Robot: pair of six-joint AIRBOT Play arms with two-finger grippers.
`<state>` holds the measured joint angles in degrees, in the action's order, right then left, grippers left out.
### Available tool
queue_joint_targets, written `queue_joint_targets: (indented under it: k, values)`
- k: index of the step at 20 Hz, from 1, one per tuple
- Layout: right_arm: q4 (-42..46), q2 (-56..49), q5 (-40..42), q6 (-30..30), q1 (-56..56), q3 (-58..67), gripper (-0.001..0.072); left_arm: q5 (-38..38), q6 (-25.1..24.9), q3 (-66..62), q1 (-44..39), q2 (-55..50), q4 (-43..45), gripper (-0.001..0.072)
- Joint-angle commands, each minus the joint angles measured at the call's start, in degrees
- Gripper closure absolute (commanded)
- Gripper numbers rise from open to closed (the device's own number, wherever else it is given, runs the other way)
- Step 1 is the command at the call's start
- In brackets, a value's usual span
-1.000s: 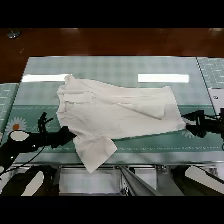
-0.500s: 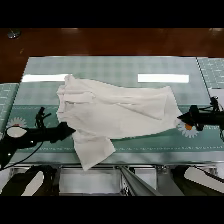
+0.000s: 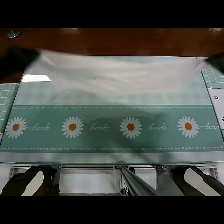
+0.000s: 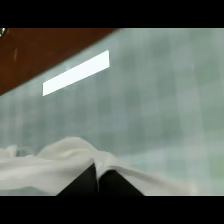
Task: Fold the shirts.
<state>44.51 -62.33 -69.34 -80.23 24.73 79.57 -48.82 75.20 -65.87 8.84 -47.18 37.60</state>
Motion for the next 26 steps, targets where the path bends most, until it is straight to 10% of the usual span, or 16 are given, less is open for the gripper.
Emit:
queue_joint_targets:
  k: [1, 14, 26]
  values:
    - [8.09, 1.03, -3.89, -7.13, -5.27, 21.18, 0.0682, -1.25, 1.07, -22.60, 2.03, 0.04, 9.46, 0.0683]
    - [28.04, 26.14, -27.17, -10.32, -5.27, 39.80, 0.0681, -24.63, 8.09, -45.94, 7.89, 17.99, 39.67, 0.0683]
    - [25.40, 25.31, -18.25, -8.37, -5.31, -0.63, 0.0682, -18.67, 11.04, 2.95, 2.56, 17.77, 35.34, 0.0683]
